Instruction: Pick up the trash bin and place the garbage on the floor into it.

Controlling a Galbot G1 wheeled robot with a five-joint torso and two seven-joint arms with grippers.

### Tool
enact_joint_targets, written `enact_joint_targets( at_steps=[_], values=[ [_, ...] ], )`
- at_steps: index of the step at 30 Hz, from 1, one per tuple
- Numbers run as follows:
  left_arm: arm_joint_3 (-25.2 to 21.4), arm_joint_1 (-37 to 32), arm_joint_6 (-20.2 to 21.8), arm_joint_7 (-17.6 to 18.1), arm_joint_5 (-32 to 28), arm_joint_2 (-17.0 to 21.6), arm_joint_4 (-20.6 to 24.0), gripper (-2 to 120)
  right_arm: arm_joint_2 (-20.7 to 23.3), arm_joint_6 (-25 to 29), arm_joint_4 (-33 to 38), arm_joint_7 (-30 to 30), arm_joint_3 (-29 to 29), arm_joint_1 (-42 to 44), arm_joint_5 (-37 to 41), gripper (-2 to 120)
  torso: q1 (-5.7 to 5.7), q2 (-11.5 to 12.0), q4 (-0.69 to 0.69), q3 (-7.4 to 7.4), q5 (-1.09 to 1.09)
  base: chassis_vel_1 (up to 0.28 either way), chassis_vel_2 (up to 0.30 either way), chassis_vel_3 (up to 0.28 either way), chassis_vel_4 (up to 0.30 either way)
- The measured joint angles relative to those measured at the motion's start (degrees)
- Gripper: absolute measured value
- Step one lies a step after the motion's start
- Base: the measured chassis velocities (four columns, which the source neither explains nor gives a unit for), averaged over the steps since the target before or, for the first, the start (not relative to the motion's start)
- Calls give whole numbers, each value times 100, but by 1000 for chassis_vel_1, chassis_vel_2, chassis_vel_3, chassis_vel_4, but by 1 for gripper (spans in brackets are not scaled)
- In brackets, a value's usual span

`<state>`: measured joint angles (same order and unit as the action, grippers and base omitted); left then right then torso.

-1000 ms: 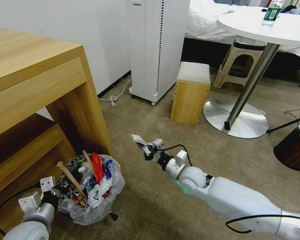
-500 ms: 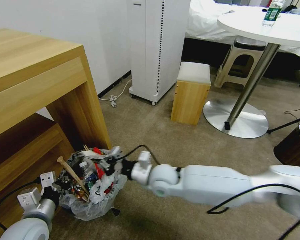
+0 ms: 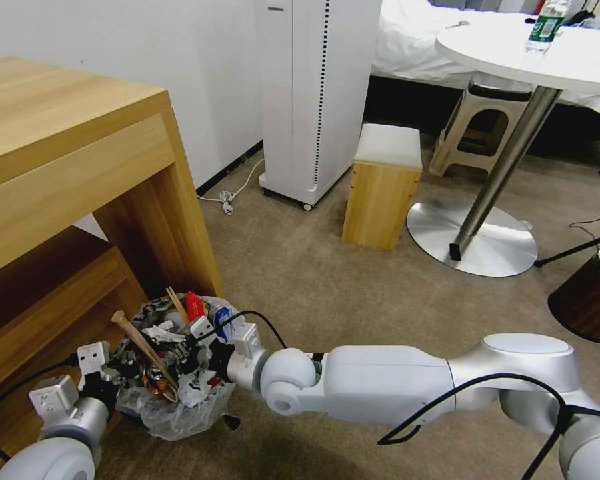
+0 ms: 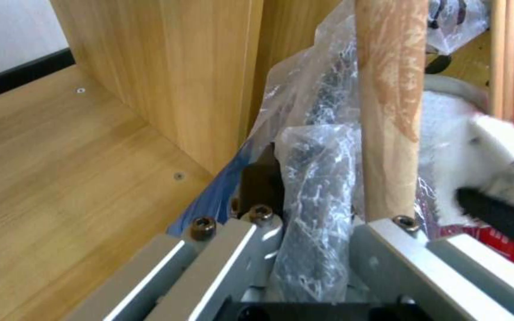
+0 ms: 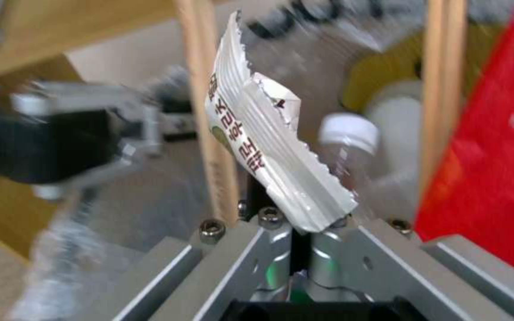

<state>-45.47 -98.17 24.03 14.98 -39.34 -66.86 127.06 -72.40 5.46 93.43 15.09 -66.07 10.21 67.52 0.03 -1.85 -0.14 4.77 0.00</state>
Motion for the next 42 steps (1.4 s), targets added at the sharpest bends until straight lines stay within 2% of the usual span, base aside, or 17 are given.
enact_joint_targets(
  at_steps=[8, 11, 12, 16, 18, 20, 21, 24, 25, 28, 29, 32, 42],
  values=[
    [-4, -41, -20, -13, 13, 2, 2, 1, 20, -167, 31, 289, 63, 122, 14, 3, 0, 0, 1, 0, 0, 0, 0, 0, 0],
    [-14, -32, -22, -13, 9, 20, 4, 1, 37, -224, 85, 393, 97, 164, 42, 19, 0, 0, 0, 0, 0, 0, 0, 0, 0],
    [-14, -32, -22, -13, 9, 20, 4, 1, 37, -224, 85, 393, 97, 164, 42, 19, 0, 0, 0, 0, 0, 0, 0, 0, 0],
    [-14, -20, -23, -13, 7, 20, -44, 1, 75, -215, 176, 408, 144, 173, 37, 36, 0, 0, 0, 0, 0, 0, 0, 0, 0],
    [-14, -18, -23, -13, 7, 20, -59, 1, 88, -211, 202, 408, 151, 172, 37, 39, 0, 0, 1, 0, 0, 0, 0, 0, 0],
    [-14, 1, -23, -13, 8, 23, -99, 1, 134, -188, 294, 402, 192, 164, 19, 51, 0, 0, 1, 0, 0, 0, 0, 0, 0],
    [-14, 1, -23, -13, 8, 23, -99, 1, 134, -188, 294, 402, 192, 164, 19, 51, 0, 0, 1, 0, 0, 0, 0, 0, 0],
    [-17, 30, -23, -9, 4, 42, -158, 1, 193, -164, 452, 431, 257, 180, 23, 65, 0, 0, 1, 0, 0, 0, 0, 0, 0],
    [-17, 30, -23, -9, 4, 42, -158, 1, 193, -164, 452, 431, 257, 180, 23, 65, 0, 0, 1, 0, 0, 0, 0, 0, 0],
    [-30, 40, -23, 0, -6, 59, -188, 1, 283, -122, 574, 443, 312, 201, 6, 82, 0, 0, 1, 0, 0, 0, 0, 0, 0],
    [-30, 40, -23, 0, -6, 59, -188, 1, 283, -122, 574, 443, 312, 201, 6, 82, 0, 0, 1, 0, 0, 0, 0, 0, 0],
    [-42, 36, -23, 3, -9, 71, -230, 1, 387, -69, 741, 441, 464, 266, -25, 95, 0, 0, 1, 0, 0, 0, 0, 0, 0],
    [-78, -38, 93, 102, -210, 174, -254, 1, 739, 86, 1266, 347, 1259, 324, -35, 99, 0, 0, -1, 0, 1, 0, 0, 0, 0]
  ],
)
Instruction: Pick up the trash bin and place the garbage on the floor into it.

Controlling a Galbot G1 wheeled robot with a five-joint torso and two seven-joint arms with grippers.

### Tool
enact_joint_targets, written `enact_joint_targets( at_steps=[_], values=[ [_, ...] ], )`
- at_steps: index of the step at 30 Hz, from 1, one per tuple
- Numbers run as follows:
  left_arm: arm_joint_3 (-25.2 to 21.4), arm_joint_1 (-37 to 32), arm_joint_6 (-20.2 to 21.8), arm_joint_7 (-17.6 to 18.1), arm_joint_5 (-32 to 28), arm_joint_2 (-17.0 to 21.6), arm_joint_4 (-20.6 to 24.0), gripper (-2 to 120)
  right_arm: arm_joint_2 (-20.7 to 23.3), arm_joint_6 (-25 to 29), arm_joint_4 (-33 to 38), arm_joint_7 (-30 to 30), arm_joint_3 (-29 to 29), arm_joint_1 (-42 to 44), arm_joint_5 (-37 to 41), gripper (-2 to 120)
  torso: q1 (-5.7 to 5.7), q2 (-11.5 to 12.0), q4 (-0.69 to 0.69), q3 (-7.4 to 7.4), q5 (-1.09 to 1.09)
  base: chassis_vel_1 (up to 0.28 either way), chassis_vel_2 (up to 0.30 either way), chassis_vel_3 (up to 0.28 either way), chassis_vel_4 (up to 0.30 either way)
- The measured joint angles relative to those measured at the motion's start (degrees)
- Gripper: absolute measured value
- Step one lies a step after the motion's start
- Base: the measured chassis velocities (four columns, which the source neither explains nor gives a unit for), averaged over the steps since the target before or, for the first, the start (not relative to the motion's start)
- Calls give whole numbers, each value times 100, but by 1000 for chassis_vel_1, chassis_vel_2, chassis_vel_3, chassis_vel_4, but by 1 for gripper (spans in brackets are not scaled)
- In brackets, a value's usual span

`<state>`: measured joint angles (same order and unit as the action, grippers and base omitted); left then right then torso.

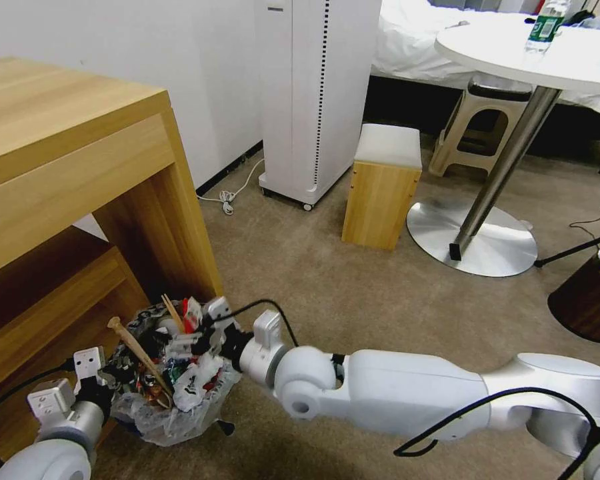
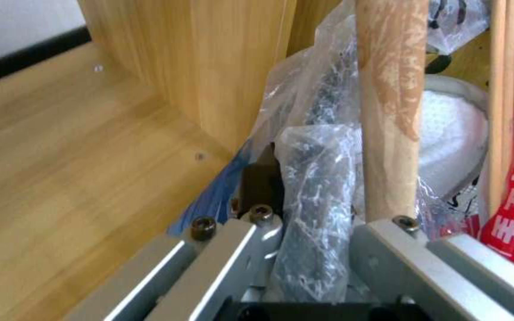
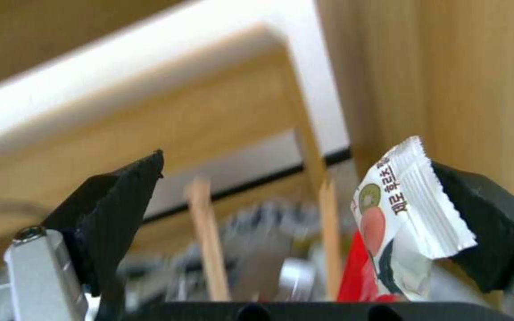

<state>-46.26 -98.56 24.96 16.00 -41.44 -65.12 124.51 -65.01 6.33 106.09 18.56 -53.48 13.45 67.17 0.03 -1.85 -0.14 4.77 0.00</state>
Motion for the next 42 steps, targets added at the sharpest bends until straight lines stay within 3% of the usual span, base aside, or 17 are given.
enact_joint_targets(
  at_steps=[10, 22, 30, 39, 41, 42],
  values=[
    [-1, -305, 482, 304, -480, 102, 148, 1, 526, 197, 161, -105, 1177, -26, -9, 100, 1, 0, 1, 0, 1, 0, 0, 0, 0],
    [166, -142, 603, 508, -767, 191, -339, 1, 1153, 141, 243, -176, 2823, 652, 10, 100, 0, -2, 4, -2, 11, 0, 0, 0, 0],
    [238, -44, 600, 584, -883, 228, -618, 1, 1332, 136, 266, -229, 3325, 1162, -77, 100, 0, -4, 5, -3, 10, 0, 0, 0, 0],
    [342, -60, 752, 666, -971, 270, -773, 1, 1355, 130, 261, -227, 3433, 1328, -157, 100, -1, -3, 3, -1, 5, 0, 0, 0, 0],
    [428, -72, 800, 658, -983, 269, -801, 1, 1360, 128, 255, -226, 3434, 1355, -177, 100, 0, -2, -4, 0, -9, 0, 0, 0, 0],
    [449, -57, 800, 640, -938, 267, -839, 1, 1365, 129, 255, -224, 3448, 1375, -188, 100, -1, -2, -4, -1, -2, 0, 0, 0, 0]
  ],
)
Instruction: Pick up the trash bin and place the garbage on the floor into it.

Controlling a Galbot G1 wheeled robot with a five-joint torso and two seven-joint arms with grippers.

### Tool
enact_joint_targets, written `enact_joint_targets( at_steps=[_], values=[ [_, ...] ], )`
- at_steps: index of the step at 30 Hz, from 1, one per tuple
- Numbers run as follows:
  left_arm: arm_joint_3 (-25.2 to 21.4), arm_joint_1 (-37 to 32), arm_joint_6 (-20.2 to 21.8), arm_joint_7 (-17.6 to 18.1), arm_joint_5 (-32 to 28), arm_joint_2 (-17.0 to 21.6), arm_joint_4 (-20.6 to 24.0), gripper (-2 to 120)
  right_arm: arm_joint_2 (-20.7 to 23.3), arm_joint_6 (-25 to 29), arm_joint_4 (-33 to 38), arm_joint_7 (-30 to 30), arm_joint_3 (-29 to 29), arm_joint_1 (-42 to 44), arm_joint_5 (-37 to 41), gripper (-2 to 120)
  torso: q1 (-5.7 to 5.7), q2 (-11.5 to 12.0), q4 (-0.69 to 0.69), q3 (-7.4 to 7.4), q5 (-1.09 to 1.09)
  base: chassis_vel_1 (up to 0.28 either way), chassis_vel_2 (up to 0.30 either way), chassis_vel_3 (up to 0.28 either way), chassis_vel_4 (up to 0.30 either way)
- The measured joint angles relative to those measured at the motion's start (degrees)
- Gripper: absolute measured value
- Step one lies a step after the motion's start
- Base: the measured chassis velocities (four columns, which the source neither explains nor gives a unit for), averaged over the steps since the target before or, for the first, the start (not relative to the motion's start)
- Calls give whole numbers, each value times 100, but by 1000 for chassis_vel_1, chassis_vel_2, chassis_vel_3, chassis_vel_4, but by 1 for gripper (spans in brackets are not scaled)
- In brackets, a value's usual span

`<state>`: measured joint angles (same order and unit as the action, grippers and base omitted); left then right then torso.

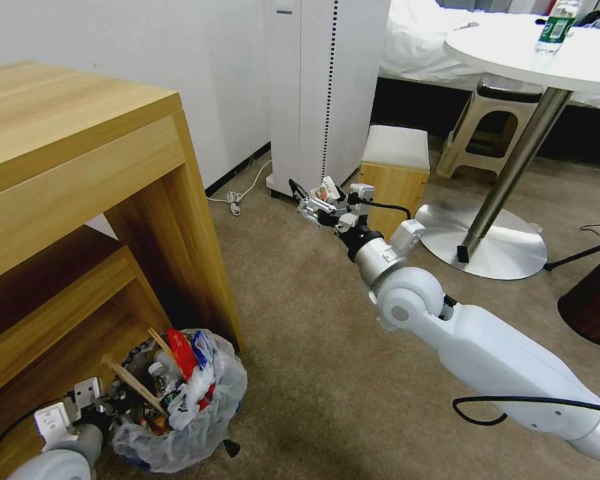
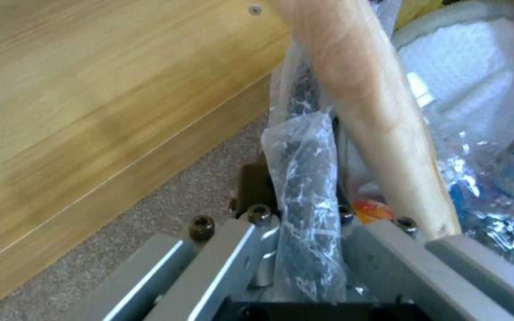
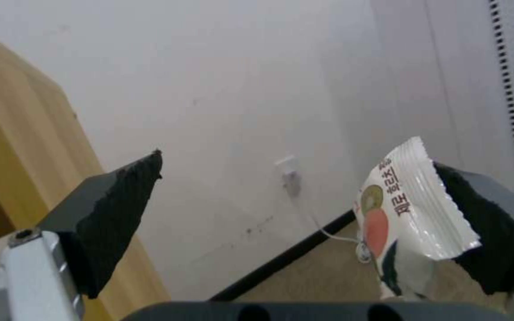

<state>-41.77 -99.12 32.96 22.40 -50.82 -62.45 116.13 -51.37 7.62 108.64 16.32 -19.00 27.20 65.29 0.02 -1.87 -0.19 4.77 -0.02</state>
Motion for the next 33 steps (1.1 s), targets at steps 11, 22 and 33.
enact_joint_targets(
  at_steps=[11, 22, 33],
  values=[
    [-44, 16, -277, -212, 573, -75, -62, 7, 53, 39, -14, -25, 87, 160, -77, 100, 0, 4, 1, 2, -10, 0, 0, 0, 0],
    [-279, -162, -771, -365, 1229, -147, 52, 42, -12, 64, -63, -40, 140, 288, -191, 100, 1, 7, 5, 3, -5, 0, 0, 0, 0],
    [-447, -368, -869, -363, 1578, -236, 411, 88, 15, 96, 23, -48, 190, 358, -263, 100, 1, 3, 6, 1, 1, 0, 0, 0, 0]
  ],
)
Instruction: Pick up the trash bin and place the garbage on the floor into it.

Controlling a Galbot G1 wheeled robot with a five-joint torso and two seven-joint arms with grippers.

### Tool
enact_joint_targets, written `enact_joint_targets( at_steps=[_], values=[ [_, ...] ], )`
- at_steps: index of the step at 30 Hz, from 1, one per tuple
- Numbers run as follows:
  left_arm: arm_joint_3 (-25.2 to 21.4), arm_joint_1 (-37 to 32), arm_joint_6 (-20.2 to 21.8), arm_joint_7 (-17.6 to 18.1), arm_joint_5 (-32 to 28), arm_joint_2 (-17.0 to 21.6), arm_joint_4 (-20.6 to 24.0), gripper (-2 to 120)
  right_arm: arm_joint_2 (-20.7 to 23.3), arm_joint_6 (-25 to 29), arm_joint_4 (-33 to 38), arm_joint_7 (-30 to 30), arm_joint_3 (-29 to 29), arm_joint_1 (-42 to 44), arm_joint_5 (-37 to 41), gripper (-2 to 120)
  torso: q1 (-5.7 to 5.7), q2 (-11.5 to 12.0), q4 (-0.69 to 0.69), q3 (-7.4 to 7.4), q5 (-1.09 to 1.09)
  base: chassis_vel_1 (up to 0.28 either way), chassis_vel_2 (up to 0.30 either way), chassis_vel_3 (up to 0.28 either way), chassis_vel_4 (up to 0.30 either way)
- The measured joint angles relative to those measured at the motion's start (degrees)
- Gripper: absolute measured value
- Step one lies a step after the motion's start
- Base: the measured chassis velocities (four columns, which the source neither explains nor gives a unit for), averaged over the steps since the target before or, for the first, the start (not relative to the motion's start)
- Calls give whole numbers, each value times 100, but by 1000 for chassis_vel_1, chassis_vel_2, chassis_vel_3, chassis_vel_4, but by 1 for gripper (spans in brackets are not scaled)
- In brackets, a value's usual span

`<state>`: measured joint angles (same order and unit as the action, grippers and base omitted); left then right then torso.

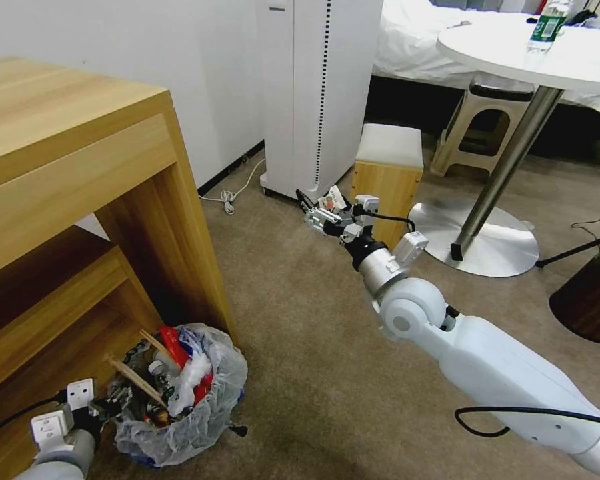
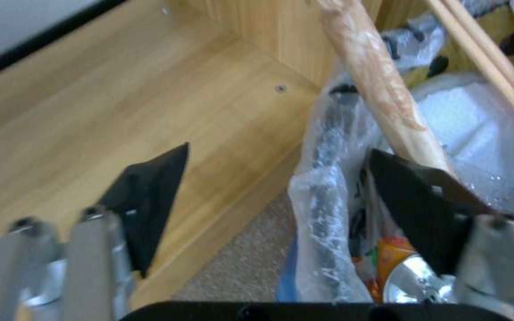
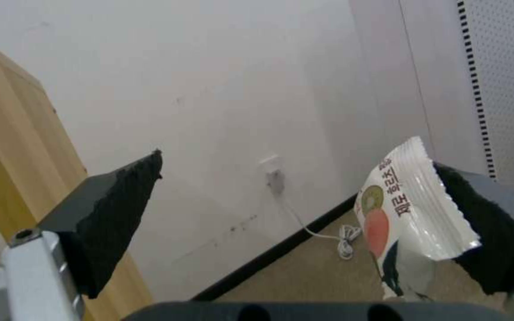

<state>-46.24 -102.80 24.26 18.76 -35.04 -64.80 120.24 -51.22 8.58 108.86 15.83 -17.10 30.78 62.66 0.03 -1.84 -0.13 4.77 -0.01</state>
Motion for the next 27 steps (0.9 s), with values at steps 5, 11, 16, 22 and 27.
enact_joint_targets(
  at_steps=[5, 11, 16, 22, 27],
  values=[
    [-90, -88, -150, -31, 284, -76, 90, 101, -8, 1, 25, 6, 51, 59, -64, 100, 0, 0, 1, 0, 1, 0, 0, 0, 0],
    [-171, -94, -327, -85, 522, -208, 310, 111, 34, -34, 141, 29, 399, 307, -207, 100, 0, -1, 1, 0, 1, 0, 0, 0, 0],
    [-214, -92, -547, -176, 841, -489, 777, 115, 130, -83, 285, 35, 1374, 885, -620, 100, 0, 0, -1, 0, 2, 0, 0, 0, 0],
    [-171, -46, -555, -204, 905, -535, 847, 112, 133, -88, 323, 83, 1577, 1040, -705, 100, 0, -1, -1, -1, 1, 0, 0, 0, 0],
    [-163, -35, -564, -206, 911, -549, 732, 103, 13, -87, 236, 121, 1318, 1007, -725, 100, 0, -1, 0, 0, 0, 0, 0, 0, 0]
  ],
)
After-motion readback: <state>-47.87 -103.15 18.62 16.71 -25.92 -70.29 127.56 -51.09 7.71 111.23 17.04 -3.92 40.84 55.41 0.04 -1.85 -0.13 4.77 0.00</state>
